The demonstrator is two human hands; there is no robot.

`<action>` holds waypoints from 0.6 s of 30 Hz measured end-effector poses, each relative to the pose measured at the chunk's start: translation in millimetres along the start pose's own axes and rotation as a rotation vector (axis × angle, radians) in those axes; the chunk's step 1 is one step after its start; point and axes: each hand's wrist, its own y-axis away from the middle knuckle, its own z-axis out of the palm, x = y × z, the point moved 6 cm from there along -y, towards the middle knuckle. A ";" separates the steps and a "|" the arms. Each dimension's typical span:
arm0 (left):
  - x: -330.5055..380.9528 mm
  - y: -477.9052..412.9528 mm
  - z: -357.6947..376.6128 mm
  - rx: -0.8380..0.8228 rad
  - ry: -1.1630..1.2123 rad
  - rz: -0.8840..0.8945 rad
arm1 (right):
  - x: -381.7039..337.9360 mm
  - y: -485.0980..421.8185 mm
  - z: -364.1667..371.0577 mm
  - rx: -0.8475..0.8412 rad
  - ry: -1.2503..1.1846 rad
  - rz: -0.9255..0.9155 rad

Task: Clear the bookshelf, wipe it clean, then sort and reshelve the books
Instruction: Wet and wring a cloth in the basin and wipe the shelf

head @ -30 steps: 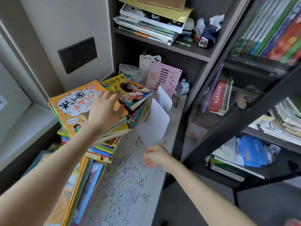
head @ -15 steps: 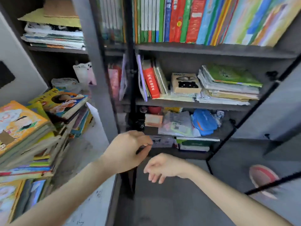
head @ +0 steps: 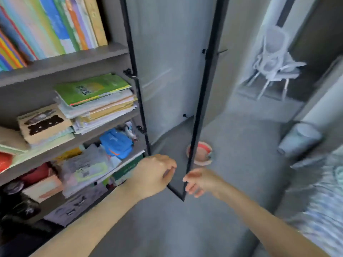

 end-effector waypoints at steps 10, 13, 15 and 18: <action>60.1 -193.7 112.5 -0.275 0.141 0.140 | 71.7 -21.1 -179.8 0.435 -0.347 0.138; 61.6 -241.5 153.2 -0.329 0.168 0.072 | 86.9 -31.2 -217.0 0.526 -0.424 0.174; 56.9 -274.7 190.0 -0.390 0.194 -0.029 | 98.1 -40.6 -244.2 0.573 -0.459 0.190; 44.8 -303.8 243.8 -0.464 0.310 -0.237 | 113.8 -49.8 -274.7 0.605 -0.493 0.234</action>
